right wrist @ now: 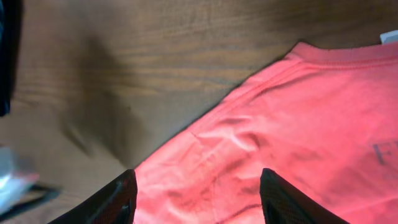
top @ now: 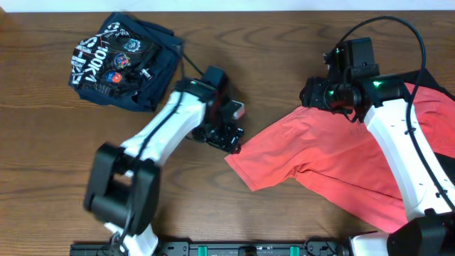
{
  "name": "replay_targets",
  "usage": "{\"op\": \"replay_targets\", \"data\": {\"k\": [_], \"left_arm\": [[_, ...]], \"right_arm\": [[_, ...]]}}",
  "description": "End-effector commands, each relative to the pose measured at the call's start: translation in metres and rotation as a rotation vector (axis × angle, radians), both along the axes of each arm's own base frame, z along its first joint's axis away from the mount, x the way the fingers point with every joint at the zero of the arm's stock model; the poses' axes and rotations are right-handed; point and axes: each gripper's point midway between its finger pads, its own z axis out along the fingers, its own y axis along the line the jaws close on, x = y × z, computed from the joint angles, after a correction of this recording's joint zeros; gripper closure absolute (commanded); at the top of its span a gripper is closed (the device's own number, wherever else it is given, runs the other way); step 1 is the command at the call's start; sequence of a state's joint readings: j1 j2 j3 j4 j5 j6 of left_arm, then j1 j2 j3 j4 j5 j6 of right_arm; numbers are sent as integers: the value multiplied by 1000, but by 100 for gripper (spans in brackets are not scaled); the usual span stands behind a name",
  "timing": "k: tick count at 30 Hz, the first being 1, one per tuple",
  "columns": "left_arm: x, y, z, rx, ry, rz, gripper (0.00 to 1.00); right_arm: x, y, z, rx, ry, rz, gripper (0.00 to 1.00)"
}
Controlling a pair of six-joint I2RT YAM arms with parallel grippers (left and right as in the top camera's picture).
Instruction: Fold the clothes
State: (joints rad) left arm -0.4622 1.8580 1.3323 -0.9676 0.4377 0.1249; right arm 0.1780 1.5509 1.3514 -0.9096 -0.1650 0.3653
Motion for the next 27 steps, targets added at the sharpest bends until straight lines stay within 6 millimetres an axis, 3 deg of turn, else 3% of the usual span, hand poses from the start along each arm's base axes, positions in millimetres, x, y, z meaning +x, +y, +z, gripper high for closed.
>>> {"op": "replay_targets", "data": {"k": [1,9,13,15,18,23,27], "left_arm": [[-3,-4,-22,47,6,-53,21],[-6,-14,-64,123,18,-117,23],[-15,-19,-73,137,42,-144,37],[-16,-20,-73,137,41,-149,53],[-16,-19,-72,139,44,-146,93],[-12,5,-58,239,41,-112,95],[4,34,-25,358,-41,-23,94]], "right_arm": [[-3,-2,8,-8,-20,31,38],[-5,-4,6,-15,-11,38,36],[-7,-8,5,-16,0,27,36],[-6,-11,5,-17,1,20,36],[-5,-15,5,-17,1,7,35],[-4,-24,5,-17,6,-17,34],[-3,-34,4,-20,7,-45,33]]}}
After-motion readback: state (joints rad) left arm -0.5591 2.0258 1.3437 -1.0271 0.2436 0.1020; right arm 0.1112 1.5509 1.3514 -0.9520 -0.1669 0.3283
